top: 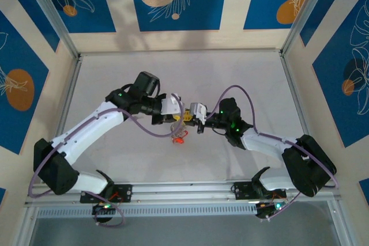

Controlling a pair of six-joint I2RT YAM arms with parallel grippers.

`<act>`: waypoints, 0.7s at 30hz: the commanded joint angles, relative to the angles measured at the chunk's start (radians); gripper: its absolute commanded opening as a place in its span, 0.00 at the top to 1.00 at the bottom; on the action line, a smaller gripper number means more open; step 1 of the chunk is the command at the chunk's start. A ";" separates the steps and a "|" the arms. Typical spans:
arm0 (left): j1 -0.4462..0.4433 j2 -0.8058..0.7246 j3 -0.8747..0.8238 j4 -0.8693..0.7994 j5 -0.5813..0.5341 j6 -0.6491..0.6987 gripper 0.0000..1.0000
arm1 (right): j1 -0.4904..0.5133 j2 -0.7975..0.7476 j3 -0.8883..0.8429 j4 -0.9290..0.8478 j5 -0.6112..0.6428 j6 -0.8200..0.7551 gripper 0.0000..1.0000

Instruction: Put the keys on the keyring

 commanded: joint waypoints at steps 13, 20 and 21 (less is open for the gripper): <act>0.011 -0.044 -0.056 0.018 0.038 0.020 0.84 | -0.026 -0.037 -0.025 0.137 -0.116 0.036 1.00; 0.011 -0.038 -0.065 0.038 0.047 0.009 0.84 | -0.023 -0.034 -0.014 0.141 -0.145 0.044 1.00; 0.012 -0.038 -0.067 0.041 0.047 0.008 0.84 | -0.022 -0.032 -0.014 0.145 -0.146 0.045 1.00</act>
